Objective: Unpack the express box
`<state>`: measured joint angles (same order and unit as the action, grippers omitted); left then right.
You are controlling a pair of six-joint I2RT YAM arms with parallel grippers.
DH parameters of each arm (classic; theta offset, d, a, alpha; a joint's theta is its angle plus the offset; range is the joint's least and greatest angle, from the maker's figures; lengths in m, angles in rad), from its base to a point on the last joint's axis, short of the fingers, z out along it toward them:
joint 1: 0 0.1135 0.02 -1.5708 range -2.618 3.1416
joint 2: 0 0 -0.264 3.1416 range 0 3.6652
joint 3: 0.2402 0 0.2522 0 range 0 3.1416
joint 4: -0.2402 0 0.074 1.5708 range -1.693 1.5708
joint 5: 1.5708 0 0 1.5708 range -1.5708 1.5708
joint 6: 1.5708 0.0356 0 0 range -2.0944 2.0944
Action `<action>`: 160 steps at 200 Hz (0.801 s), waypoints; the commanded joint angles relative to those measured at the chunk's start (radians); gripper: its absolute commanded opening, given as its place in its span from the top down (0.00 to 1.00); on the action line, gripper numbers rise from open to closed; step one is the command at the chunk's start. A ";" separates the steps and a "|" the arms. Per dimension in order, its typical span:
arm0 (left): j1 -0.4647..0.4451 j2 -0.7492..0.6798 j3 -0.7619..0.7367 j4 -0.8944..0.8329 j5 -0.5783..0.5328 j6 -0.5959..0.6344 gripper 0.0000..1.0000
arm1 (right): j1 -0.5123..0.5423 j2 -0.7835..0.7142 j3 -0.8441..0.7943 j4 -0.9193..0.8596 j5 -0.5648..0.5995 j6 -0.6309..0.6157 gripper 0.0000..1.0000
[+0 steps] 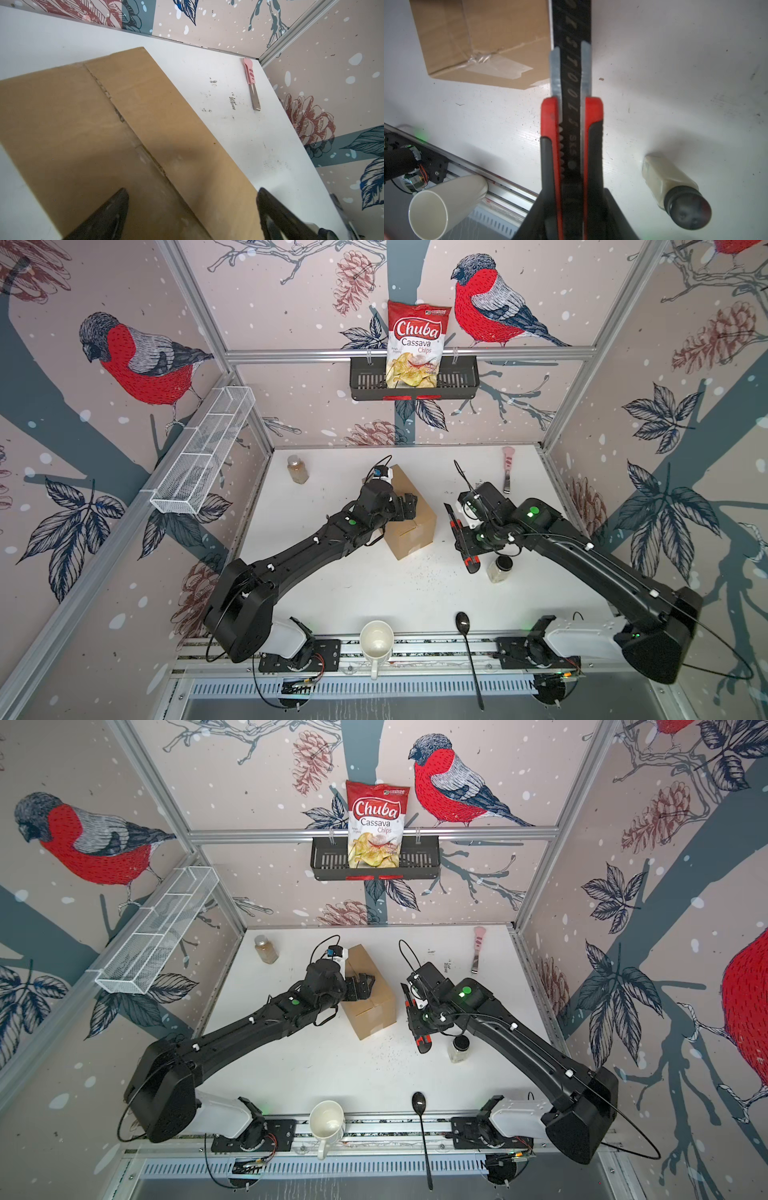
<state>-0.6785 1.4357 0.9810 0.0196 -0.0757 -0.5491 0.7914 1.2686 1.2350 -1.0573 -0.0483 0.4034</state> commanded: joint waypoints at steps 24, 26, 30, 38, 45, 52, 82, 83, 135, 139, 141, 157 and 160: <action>0.004 0.001 -0.038 0.010 -0.051 -0.015 0.04 | 0.061 -0.002 -0.031 -0.014 0.001 0.058 0.93; 0.004 0.000 -0.041 0.012 -0.052 -0.015 0.04 | 0.062 -0.002 -0.032 -0.013 0.000 0.059 0.93; 0.004 -0.003 -0.044 0.016 -0.050 -0.017 0.04 | 0.066 -0.001 -0.034 -0.011 -0.002 0.060 0.93; 0.004 -0.013 -0.051 0.024 -0.049 -0.023 0.04 | 0.073 0.004 -0.038 -0.006 -0.006 0.061 0.93; 0.004 -0.023 -0.059 0.031 -0.050 -0.026 0.04 | 0.081 0.010 -0.039 -0.004 -0.007 0.061 0.93; 0.003 -0.032 -0.065 0.038 -0.049 -0.028 0.04 | 0.086 0.016 -0.038 -0.003 -0.007 0.064 0.93; 0.004 -0.067 -0.068 0.041 -0.035 -0.032 0.04 | 0.110 0.039 -0.038 0.011 -0.019 0.064 0.93; 0.004 -0.069 -0.068 0.042 -0.036 -0.032 0.04 | 0.111 0.041 -0.038 0.012 -0.019 0.063 0.93; 0.004 -0.134 -0.066 0.002 -0.038 -0.007 0.04 | 0.133 0.080 -0.014 0.020 -0.020 0.064 0.94; 0.004 -0.137 -0.067 -0.002 -0.040 -0.003 0.04 | 0.133 0.083 -0.012 0.020 -0.019 0.064 0.94; 0.004 -0.139 -0.067 -0.004 -0.041 -0.002 0.04 | 0.132 0.084 -0.011 0.020 -0.019 0.064 0.94; 0.004 -0.148 -0.069 -0.021 -0.059 0.006 0.04 | 0.135 0.095 -0.002 0.017 -0.020 0.064 0.94; 0.004 -0.149 -0.069 -0.022 -0.060 0.008 0.04 | 0.136 0.096 -0.001 0.017 -0.020 0.063 0.94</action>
<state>-0.6773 1.3018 0.9150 0.0326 -0.1101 -0.5682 0.9218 1.3537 1.2186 -1.0485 -0.0631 0.4515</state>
